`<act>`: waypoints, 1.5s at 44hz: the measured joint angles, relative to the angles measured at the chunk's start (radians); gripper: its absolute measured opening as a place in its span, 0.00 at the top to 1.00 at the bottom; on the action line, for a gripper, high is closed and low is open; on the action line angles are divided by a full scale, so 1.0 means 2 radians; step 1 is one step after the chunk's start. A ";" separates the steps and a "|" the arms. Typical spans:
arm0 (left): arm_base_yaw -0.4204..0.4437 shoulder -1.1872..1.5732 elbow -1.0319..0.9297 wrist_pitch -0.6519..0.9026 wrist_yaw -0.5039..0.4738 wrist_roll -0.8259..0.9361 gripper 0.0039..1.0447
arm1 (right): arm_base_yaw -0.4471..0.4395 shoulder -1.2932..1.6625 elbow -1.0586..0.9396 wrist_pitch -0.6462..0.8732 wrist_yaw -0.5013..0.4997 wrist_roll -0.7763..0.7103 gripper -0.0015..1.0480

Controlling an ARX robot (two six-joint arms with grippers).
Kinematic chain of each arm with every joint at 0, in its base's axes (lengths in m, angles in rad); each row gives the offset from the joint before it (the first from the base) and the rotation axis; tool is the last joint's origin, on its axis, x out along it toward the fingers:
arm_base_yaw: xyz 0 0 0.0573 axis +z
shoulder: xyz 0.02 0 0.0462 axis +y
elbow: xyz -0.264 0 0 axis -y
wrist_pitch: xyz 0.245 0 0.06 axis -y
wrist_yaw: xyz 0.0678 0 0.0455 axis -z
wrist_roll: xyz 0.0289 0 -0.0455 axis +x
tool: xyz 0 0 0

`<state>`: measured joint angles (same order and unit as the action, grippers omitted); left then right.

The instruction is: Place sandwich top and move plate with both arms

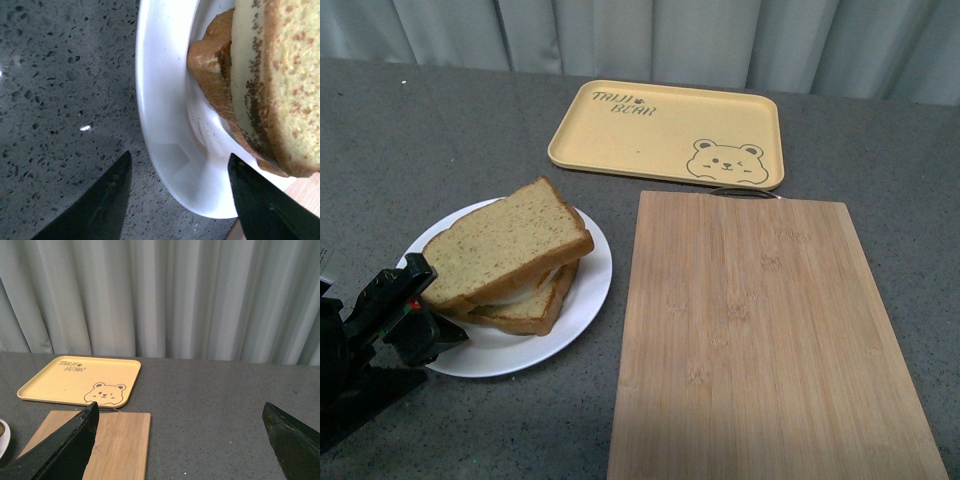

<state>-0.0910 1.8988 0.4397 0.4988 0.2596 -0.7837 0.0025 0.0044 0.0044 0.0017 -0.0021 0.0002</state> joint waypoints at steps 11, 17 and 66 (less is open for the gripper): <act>0.009 0.030 0.019 0.030 0.029 -0.048 0.89 | 0.000 0.000 0.000 0.000 0.000 0.000 0.09; 0.022 0.031 0.019 0.055 0.053 -0.073 0.96 | 0.000 0.000 0.000 0.000 0.000 0.000 0.09; -0.105 0.166 0.332 0.097 0.025 -0.296 0.97 | 0.000 0.000 0.000 0.000 0.000 0.000 0.09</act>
<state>-0.3000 2.2311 1.1030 0.6933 0.3088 -1.3754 0.0025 0.0044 0.0044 0.0017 -0.0021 0.0002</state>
